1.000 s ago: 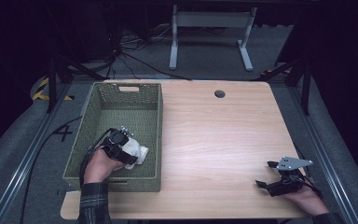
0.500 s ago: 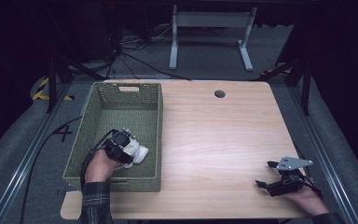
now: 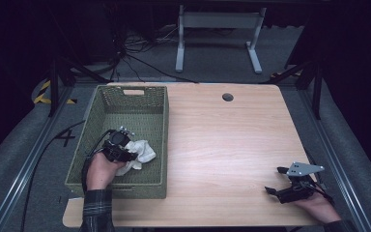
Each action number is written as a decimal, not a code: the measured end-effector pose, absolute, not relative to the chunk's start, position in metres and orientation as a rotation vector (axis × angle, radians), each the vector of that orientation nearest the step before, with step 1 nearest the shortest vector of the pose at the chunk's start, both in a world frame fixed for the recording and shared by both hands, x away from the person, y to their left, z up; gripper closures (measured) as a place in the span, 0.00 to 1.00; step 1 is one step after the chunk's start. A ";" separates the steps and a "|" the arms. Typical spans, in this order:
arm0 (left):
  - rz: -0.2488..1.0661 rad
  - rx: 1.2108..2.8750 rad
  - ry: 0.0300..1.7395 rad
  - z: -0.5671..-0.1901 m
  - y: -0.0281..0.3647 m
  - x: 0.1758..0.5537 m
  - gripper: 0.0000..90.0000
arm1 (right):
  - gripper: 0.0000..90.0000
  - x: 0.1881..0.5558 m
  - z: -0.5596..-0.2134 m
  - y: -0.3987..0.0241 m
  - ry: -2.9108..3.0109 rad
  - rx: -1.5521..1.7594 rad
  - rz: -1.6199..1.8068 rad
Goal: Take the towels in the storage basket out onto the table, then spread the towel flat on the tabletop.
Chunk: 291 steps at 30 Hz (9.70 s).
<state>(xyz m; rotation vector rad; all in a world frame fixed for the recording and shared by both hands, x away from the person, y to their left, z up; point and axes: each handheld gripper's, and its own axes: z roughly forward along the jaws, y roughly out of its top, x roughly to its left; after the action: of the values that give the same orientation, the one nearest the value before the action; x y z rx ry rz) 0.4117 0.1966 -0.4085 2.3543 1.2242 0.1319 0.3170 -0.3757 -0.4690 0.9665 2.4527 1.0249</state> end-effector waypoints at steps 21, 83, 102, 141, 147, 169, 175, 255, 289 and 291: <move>0.208 2.011 1.086 -0.369 0.214 0.398 0.82 | 0.07 0.317 -0.469 -0.376 2.454 0.965 1.026; 0.083 1.981 0.442 -0.265 0.056 0.373 0.84 | 0.07 0.316 -0.469 -0.378 2.468 0.942 1.031; 0.015 2.098 0.399 -0.315 -0.015 0.380 0.84 | 0.07 0.316 -0.469 -0.377 2.473 0.935 1.032; -0.043 2.385 0.277 -0.437 -0.101 0.370 0.48 | 0.19 0.314 -0.464 -0.376 2.512 0.917 1.010; -0.006 2.343 0.355 -0.425 -0.069 0.365 0.44 | 0.22 0.314 -0.454 -0.376 2.496 0.917 1.065; 0.067 2.277 0.639 -0.437 -0.025 0.357 0.46 | 0.56 0.370 -0.426 -0.343 2.539 0.863 1.205; 0.073 2.304 0.629 -0.442 -0.028 0.358 0.46 | 0.60 0.397 -0.433 -0.327 2.560 0.831 1.209; 0.236 2.231 0.746 -0.408 -0.059 0.416 0.93 | 1.00 0.407 -0.418 -0.386 2.324 0.969 1.098; 0.034 2.312 0.541 -0.436 -0.058 0.354 0.65 | 0.80 0.353 -0.445 -0.374 2.576 0.944 1.077; 0.077 2.345 0.525 -0.440 -0.062 0.355 0.68 | 0.79 0.354 -0.447 -0.373 2.585 0.951 1.072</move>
<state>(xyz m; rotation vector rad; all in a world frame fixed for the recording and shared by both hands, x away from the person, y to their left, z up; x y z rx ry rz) 0.3549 -0.0624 -0.4402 2.3451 0.5253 0.0773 0.3538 -0.3729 -0.4469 0.9514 2.5846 1.0721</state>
